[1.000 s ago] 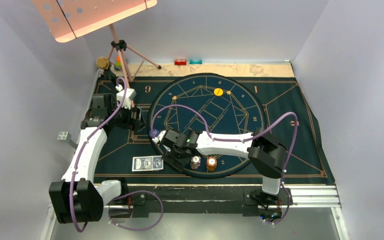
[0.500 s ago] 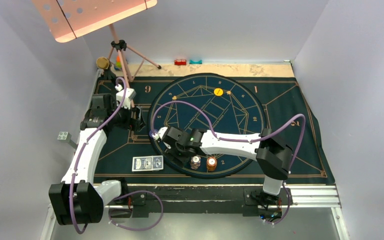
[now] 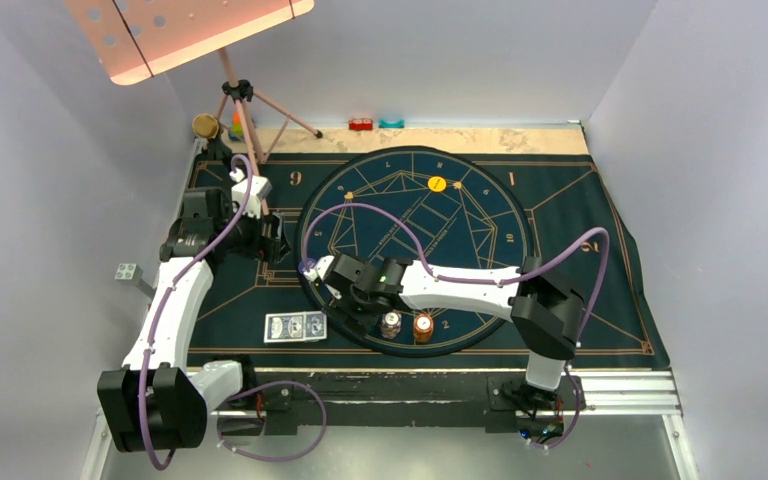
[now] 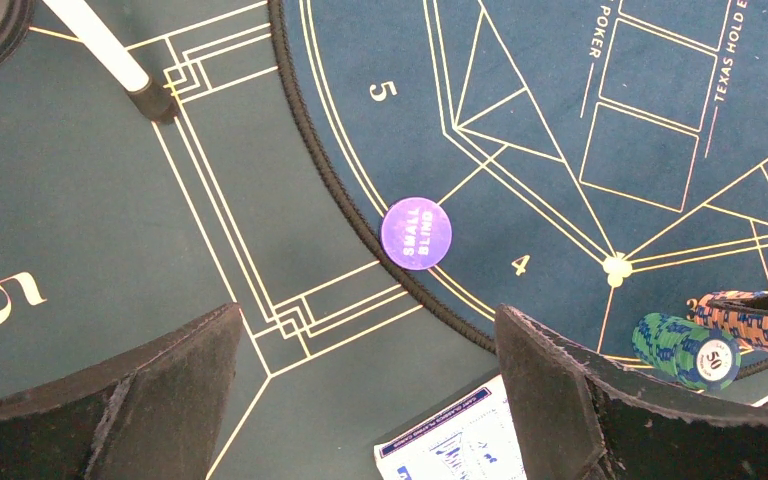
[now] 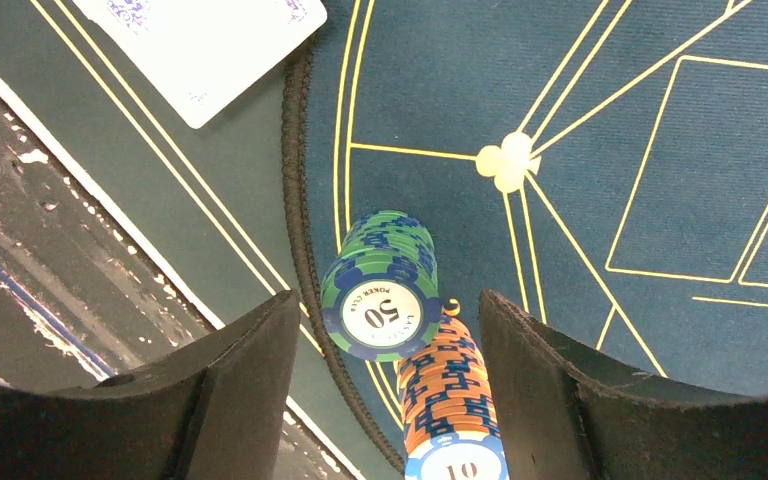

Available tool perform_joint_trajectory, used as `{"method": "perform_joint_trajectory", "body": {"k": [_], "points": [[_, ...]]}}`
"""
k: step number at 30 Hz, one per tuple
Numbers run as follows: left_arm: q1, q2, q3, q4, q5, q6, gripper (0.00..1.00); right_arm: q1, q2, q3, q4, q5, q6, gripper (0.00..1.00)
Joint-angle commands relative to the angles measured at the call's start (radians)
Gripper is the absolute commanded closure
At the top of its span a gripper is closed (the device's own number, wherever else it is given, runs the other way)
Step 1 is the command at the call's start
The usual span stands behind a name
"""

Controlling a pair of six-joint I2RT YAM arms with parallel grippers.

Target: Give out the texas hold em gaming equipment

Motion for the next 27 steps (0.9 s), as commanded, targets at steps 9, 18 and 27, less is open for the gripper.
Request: {"method": "perform_joint_trajectory", "body": {"k": [9,18,27], "points": [[0.006,-0.025,0.006,0.019,0.010,0.014,0.00,0.007,0.013,-0.005,0.029,-0.009,0.017,0.37],[0.006,-0.036,0.001,0.023,0.009,0.014,0.00,0.008,0.022,-0.010,0.041,-0.025,0.018,0.37],[0.007,-0.036,0.002,0.024,0.004,0.014,0.00,0.007,0.012,-0.028,0.057,-0.031,0.025,0.42]]}}
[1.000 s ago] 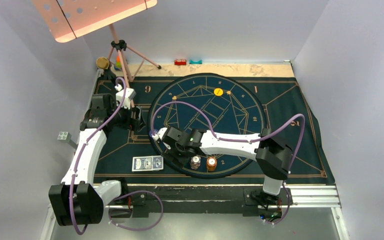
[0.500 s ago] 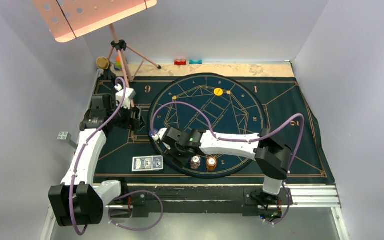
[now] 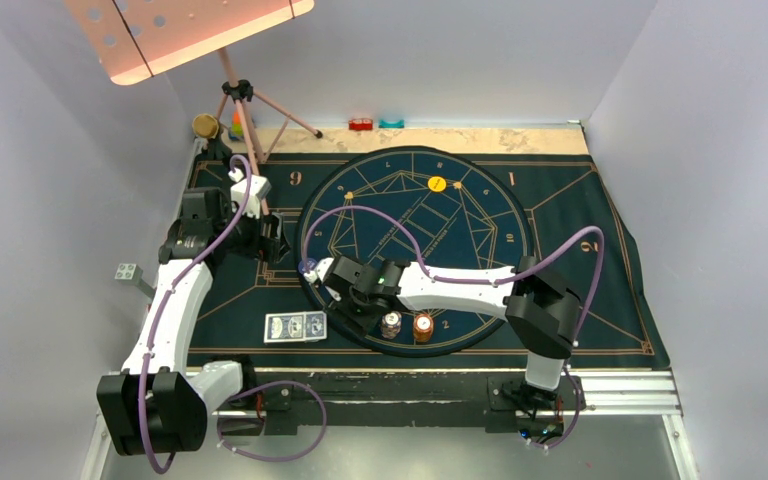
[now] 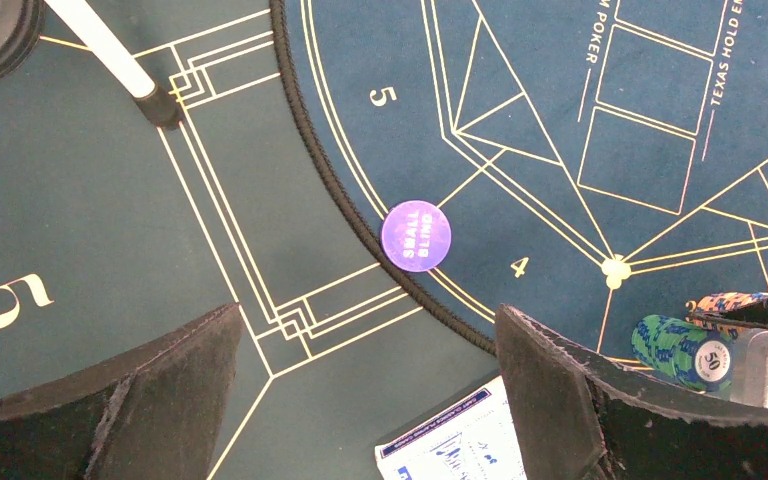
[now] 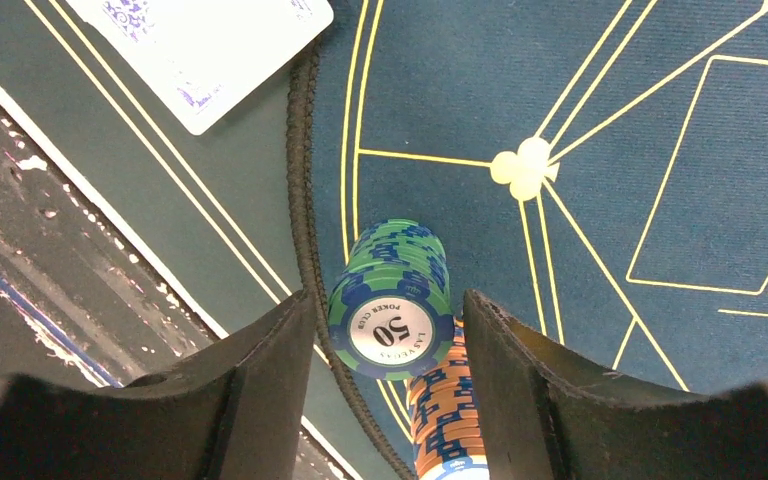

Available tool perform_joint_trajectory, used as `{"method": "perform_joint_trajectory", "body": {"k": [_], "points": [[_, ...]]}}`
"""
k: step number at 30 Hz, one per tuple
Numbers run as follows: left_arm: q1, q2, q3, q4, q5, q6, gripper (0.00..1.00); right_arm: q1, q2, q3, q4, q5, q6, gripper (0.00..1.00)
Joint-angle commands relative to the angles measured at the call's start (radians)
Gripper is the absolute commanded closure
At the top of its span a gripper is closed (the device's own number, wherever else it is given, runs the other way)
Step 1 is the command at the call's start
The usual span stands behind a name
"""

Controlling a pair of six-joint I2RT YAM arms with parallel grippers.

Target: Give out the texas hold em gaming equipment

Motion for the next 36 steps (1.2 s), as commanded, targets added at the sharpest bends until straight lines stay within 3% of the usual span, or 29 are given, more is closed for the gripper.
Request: {"method": "perform_joint_trajectory", "body": {"k": [1,18,28,36], "points": [[0.007,-0.020,0.001,0.025,0.005,0.013,0.00,0.007,-0.009,-0.015,0.034,-0.014,0.015,0.43],[0.008,-0.011,0.009,0.025,-0.024,-0.003,0.00,0.006,-0.062,0.027,0.003,0.039,-0.004,1.00],[0.040,0.003,0.035,0.008,-0.021,-0.044,0.00,-0.070,-0.048,0.156,0.004,-0.010,-0.017,1.00],[0.062,0.006,0.040,0.003,-0.003,-0.053,0.00,-0.162,0.129,0.332,0.058,-0.029,-0.019,1.00]]}}
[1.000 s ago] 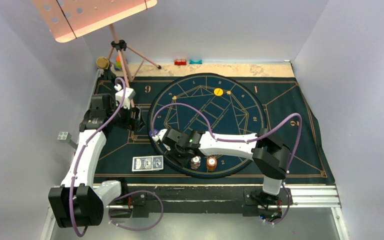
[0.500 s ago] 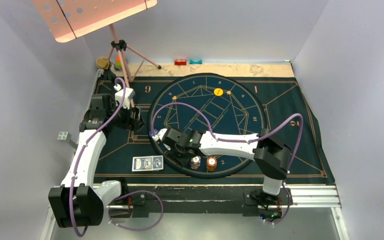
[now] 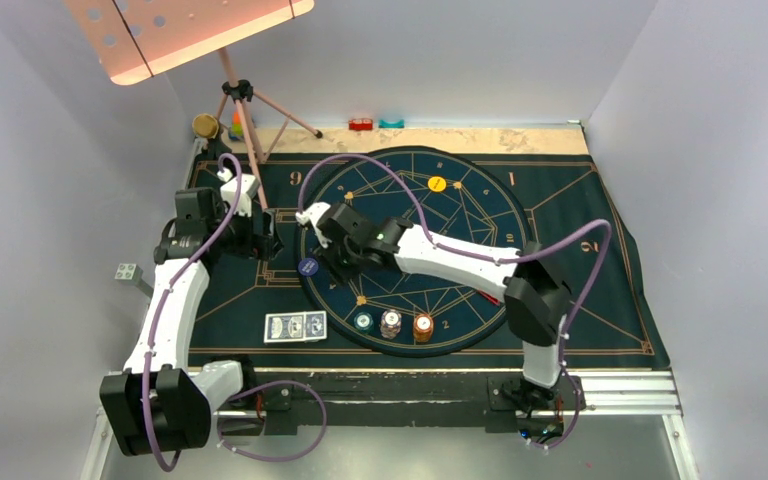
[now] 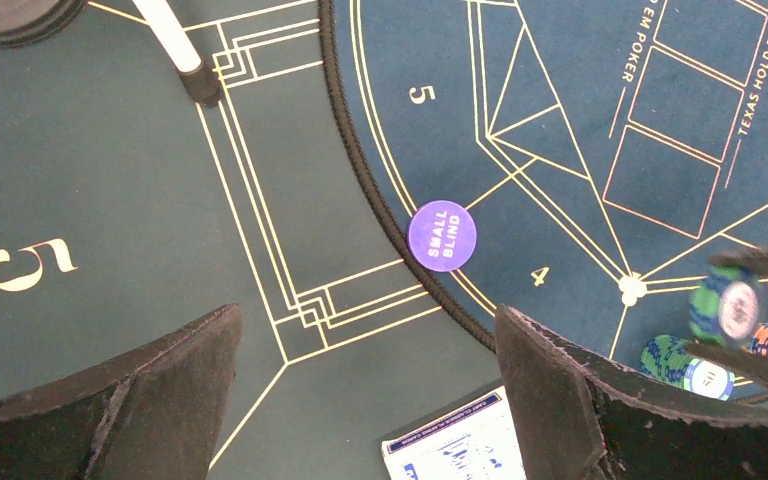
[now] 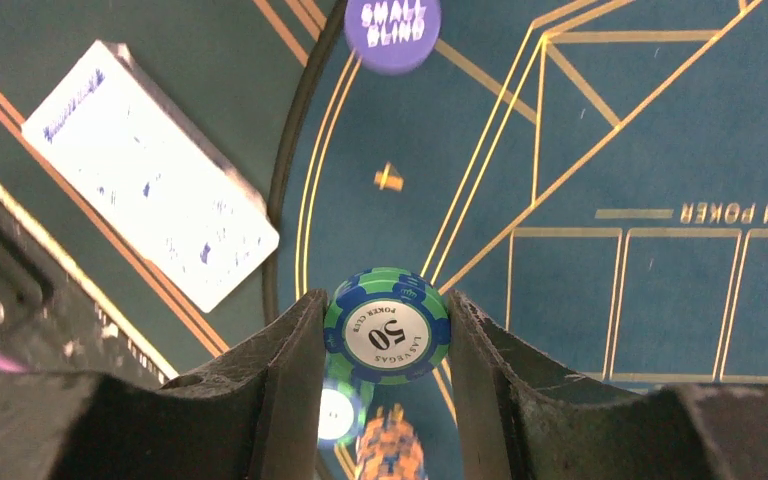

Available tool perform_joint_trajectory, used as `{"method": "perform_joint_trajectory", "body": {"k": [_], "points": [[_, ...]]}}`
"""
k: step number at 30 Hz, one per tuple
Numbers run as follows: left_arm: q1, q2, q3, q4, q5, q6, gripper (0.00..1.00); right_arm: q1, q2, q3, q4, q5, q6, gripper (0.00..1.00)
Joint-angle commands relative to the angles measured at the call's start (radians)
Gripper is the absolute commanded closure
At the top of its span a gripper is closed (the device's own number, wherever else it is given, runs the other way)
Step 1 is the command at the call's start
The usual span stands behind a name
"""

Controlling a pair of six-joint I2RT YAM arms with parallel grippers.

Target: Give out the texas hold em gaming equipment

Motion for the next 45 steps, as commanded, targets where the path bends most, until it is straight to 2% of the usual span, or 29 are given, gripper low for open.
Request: {"method": "perform_joint_trajectory", "body": {"k": [1,8,19,22,25,28,37,45], "points": [[0.012,0.003,0.039,0.004,0.022,-0.019,0.00,-0.043,0.123,0.127,0.052,-0.030,-0.014,1.00],[0.013,0.010,0.044,0.005,0.009,-0.016,0.00,-0.084,0.316,0.311,0.052,-0.032,-0.004,1.00],[0.012,0.009,0.040,0.005,0.012,-0.016,0.00,-0.112,0.418,0.368,0.078,-0.068,0.010,1.00],[0.012,0.009,0.037,0.008,0.016,-0.014,0.00,-0.111,0.429,0.371,0.073,-0.068,0.011,0.89],[0.012,0.009,0.037,0.010,0.019,-0.018,0.00,-0.111,0.428,0.363,0.069,-0.091,0.015,0.60],[0.012,0.009,0.036,0.011,0.021,-0.024,0.00,-0.113,0.414,0.347,0.085,-0.102,0.022,0.44],[0.014,0.009,0.035,0.009,0.031,-0.023,0.00,-0.115,0.305,0.330,0.093,-0.074,0.019,0.28],[0.013,0.015,0.034,0.007,0.034,-0.012,0.00,-0.086,0.055,0.096,0.070,-0.059,-0.003,0.15]]}}
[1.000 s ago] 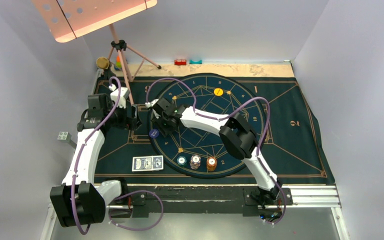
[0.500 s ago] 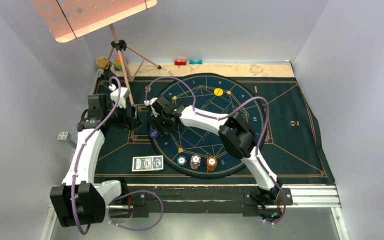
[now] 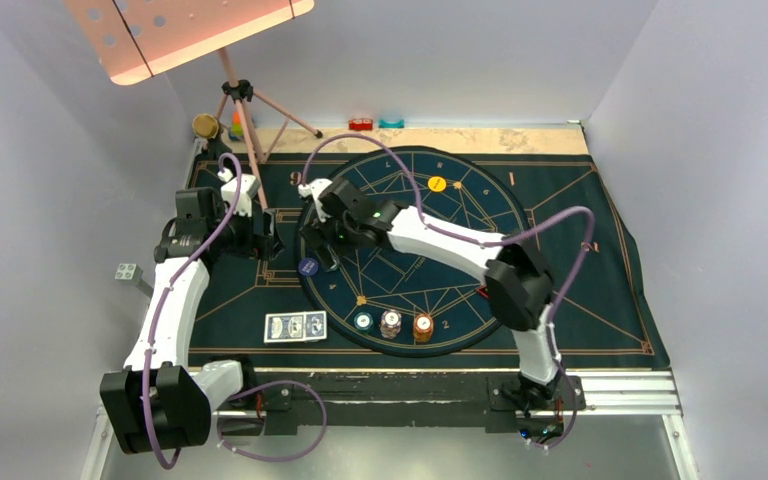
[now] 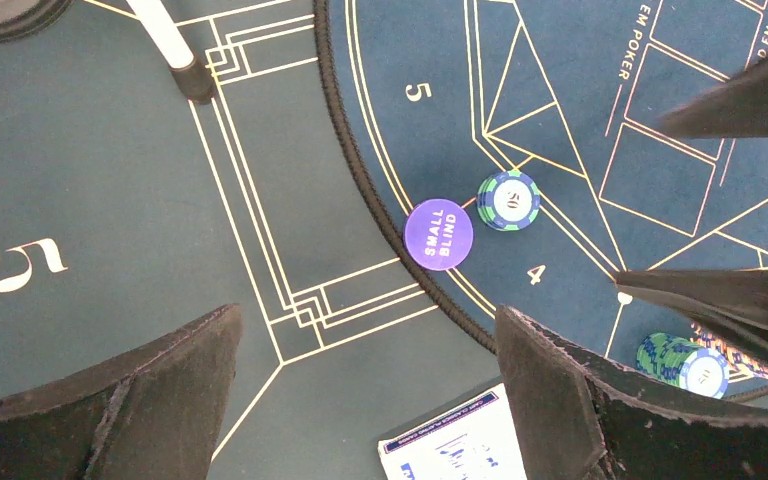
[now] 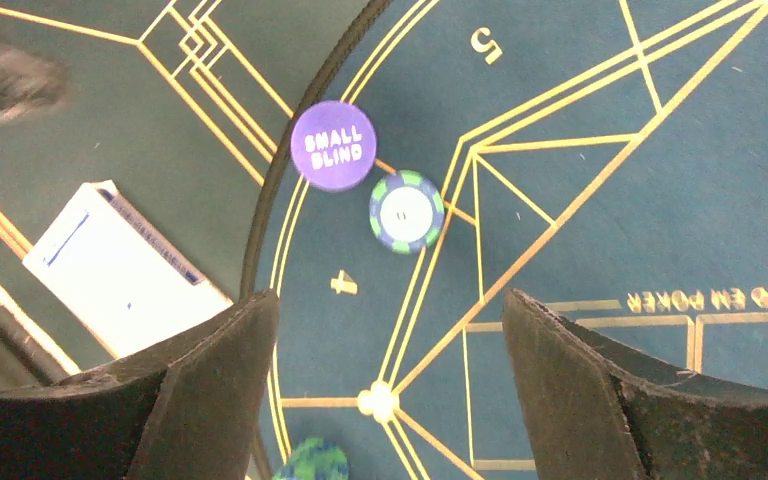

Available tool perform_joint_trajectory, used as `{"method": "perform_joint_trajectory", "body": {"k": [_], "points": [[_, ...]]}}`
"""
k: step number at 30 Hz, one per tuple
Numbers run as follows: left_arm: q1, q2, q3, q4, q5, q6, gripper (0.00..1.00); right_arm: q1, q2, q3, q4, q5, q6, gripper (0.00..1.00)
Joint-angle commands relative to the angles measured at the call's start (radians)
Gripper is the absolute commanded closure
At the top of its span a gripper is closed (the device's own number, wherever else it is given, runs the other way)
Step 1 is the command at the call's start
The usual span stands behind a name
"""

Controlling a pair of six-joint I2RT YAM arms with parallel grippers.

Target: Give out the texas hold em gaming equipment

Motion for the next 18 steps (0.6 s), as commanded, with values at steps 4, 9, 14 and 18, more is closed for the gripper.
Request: {"method": "perform_joint_trajectory", "body": {"k": [4,9,14,18], "points": [[0.009,0.002,0.031,0.010,0.025,0.000,0.00,0.107,-0.238,-0.240,-0.013,0.036,-0.028,0.11],[0.008,-0.003,0.024,0.017,0.045,-0.002,0.00,0.182,-0.262,-0.312,-0.042,0.051,-0.007,0.10],[0.009,0.000,0.024,0.015,0.039,0.000,0.00,0.207,-0.267,-0.351,-0.035,0.076,0.020,0.11],[0.009,-0.005,0.023,0.015,0.038,0.001,0.00,0.215,-0.259,-0.376,-0.041,0.113,0.032,0.12]]}}
